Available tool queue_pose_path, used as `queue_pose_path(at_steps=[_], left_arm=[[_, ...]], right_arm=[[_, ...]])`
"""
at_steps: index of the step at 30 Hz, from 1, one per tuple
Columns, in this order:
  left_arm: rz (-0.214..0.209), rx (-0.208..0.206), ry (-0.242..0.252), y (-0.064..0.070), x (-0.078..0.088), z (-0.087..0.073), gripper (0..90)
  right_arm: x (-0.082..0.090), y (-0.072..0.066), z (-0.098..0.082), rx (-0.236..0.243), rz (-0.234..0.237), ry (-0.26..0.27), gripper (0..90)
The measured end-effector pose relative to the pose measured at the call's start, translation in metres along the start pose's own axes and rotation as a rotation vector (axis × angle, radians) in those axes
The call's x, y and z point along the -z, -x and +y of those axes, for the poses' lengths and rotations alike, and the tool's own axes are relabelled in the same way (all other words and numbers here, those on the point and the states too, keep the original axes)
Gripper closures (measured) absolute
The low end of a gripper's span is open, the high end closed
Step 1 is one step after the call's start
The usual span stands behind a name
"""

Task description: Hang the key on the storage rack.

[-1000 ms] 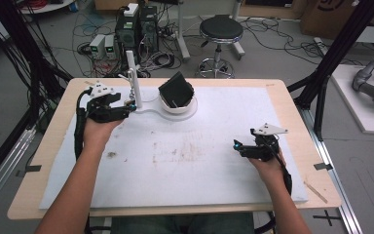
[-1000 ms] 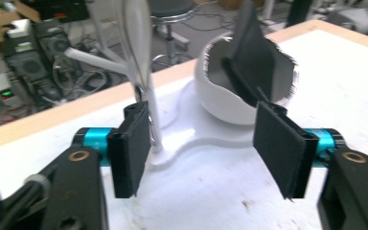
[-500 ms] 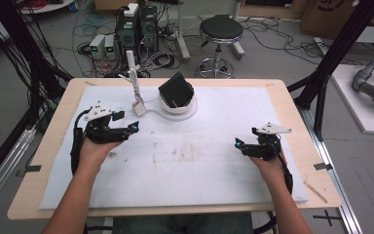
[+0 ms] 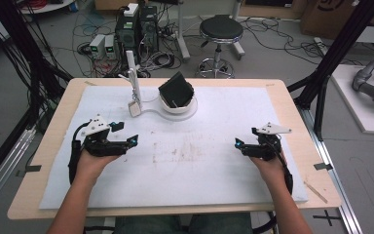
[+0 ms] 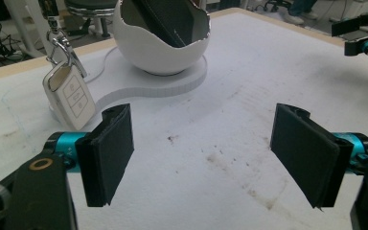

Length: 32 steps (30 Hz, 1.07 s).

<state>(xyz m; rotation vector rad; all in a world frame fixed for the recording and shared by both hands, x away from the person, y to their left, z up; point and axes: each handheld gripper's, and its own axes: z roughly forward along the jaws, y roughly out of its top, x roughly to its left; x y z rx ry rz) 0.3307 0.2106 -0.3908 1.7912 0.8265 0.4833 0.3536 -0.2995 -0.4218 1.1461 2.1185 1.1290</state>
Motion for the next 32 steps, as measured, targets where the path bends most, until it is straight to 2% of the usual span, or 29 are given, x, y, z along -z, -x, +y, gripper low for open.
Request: queue_pose_path(at_steps=[8, 20, 32], left_arm=[[-0.012, 0.000, -0.001, -0.0030, 0.0030, -0.0042, 22.7], [-0.002, 0.014, 0.001, -0.0060, 0.0046, -0.0074, 22.7], [-0.004, 0.014, -0.019, -0.0081, 0.0026, -0.0102, 22.7]], right_arm=[[-0.0007, -0.0003, 0.0001, 0.007, -0.007, -0.007, 18.2], [-0.0024, 0.0001, 0.0000, 0.013, -0.007, -0.006, 18.2], [-0.0022, -0.0008, 0.0001, 0.008, -0.006, -0.008, 18.2]])
